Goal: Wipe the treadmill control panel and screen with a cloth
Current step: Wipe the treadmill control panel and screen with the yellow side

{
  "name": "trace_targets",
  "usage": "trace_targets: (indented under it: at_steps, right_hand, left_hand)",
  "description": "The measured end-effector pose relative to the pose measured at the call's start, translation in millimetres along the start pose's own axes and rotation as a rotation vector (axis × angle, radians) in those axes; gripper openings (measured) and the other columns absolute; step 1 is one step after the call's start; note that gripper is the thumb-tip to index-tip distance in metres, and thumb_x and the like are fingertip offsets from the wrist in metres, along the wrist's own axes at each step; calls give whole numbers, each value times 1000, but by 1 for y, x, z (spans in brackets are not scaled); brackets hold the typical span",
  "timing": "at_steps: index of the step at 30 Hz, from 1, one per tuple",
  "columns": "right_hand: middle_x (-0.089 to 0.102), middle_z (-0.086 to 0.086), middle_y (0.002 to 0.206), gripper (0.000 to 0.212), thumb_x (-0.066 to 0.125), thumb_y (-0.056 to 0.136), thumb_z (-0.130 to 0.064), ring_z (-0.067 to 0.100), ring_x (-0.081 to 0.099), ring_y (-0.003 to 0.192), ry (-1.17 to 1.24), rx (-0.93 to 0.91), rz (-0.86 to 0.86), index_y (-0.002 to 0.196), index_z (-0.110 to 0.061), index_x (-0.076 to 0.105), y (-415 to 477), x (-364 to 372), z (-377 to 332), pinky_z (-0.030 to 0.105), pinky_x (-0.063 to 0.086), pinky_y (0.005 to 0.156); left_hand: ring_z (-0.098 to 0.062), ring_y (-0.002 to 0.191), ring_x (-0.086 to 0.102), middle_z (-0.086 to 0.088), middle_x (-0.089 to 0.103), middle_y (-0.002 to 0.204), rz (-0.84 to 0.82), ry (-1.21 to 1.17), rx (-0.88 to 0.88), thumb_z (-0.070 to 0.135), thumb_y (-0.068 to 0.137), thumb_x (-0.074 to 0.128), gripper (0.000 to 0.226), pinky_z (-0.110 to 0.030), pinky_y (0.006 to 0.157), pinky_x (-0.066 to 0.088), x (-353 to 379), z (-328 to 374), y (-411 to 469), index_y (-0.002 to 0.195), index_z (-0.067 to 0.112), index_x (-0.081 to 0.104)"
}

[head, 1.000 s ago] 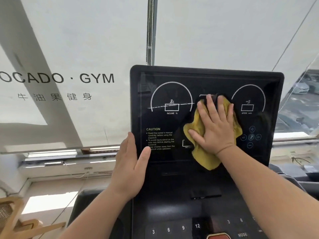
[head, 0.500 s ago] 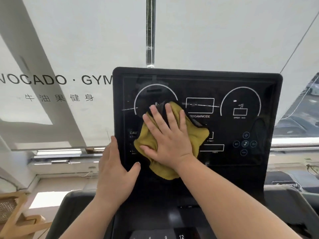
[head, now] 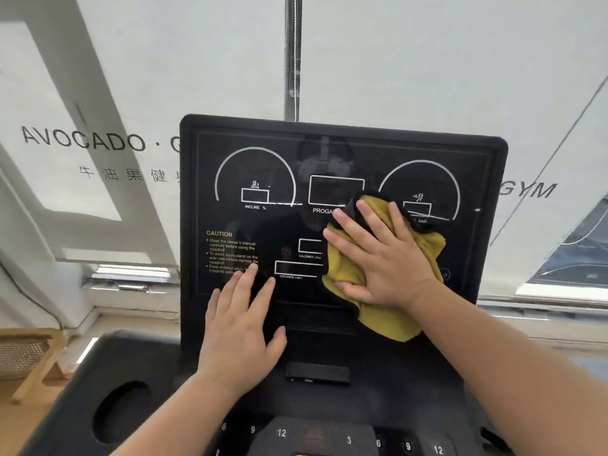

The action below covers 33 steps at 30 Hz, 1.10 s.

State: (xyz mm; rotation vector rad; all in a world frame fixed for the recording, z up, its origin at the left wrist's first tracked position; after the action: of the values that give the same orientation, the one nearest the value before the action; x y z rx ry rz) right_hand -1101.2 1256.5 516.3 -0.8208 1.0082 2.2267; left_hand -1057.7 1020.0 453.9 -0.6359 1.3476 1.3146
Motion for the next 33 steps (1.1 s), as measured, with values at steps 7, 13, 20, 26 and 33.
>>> trace_targets:
  at_steps: [7, 13, 20, 26, 33]
  right_hand:
    - [3, 4, 174, 90, 40, 89, -73, 41, 3, 158, 47, 290, 13, 165, -30, 16, 70, -34, 67, 72, 1, 121]
    - [4, 6, 174, 86, 35, 94, -70, 42, 3, 158, 106, 270, 45, 165, -25, 17, 93, -29, 9, 71, 2, 122]
    - [6, 2, 174, 81, 43, 96, -64, 35, 2, 159, 103, -54, 15, 165, -28, 19, -5, 11, -54, 63, 3, 126]
    - [14, -1, 173, 86, 48, 91, -70, 33, 9, 159, 48, -179, 28, 163, -32, 23, -30, 12, -14, 61, 5, 127]
    - [9, 1, 174, 88, 44, 91, -77, 39, 6, 159, 105, 302, 66, 163, -34, 21, 31, -21, 57, 70, 1, 123]
  left_hand:
    - [-30, 144, 37, -5, 41, 157, -44, 17, -72, 60, 77, 47, 75, -55, 114, 38, -6, 4, 6, 142, 25, 55]
    - [-24, 150, 27, 2, 29, 164, -62, -5, -93, 60, 80, 50, 75, -58, 118, 26, -5, 4, 2, 150, 32, 44]
    - [-24, 145, 29, 0, 35, 161, -24, 2, -79, 57, 78, 50, 74, -61, 112, 37, -2, -1, 1, 147, 31, 47]
    - [-33, 141, 40, -10, 44, 154, 28, -40, -131, 48, 77, 61, 69, -61, 105, 45, -5, 11, 5, 138, 18, 59]
    - [-31, 147, 32, -7, 37, 159, -13, -73, -127, 45, 75, 62, 73, -62, 109, 41, -2, 7, 1, 143, 20, 54]
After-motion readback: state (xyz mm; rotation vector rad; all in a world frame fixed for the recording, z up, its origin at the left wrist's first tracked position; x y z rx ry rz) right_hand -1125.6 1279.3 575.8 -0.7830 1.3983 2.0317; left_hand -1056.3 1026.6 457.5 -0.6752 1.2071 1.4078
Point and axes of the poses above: each hand's wrist, its own y-axis towards the middle knuckle, its own x-axis out of the palm, z = x × y, the point moved 6 cm from there along y, towards the middle knuckle
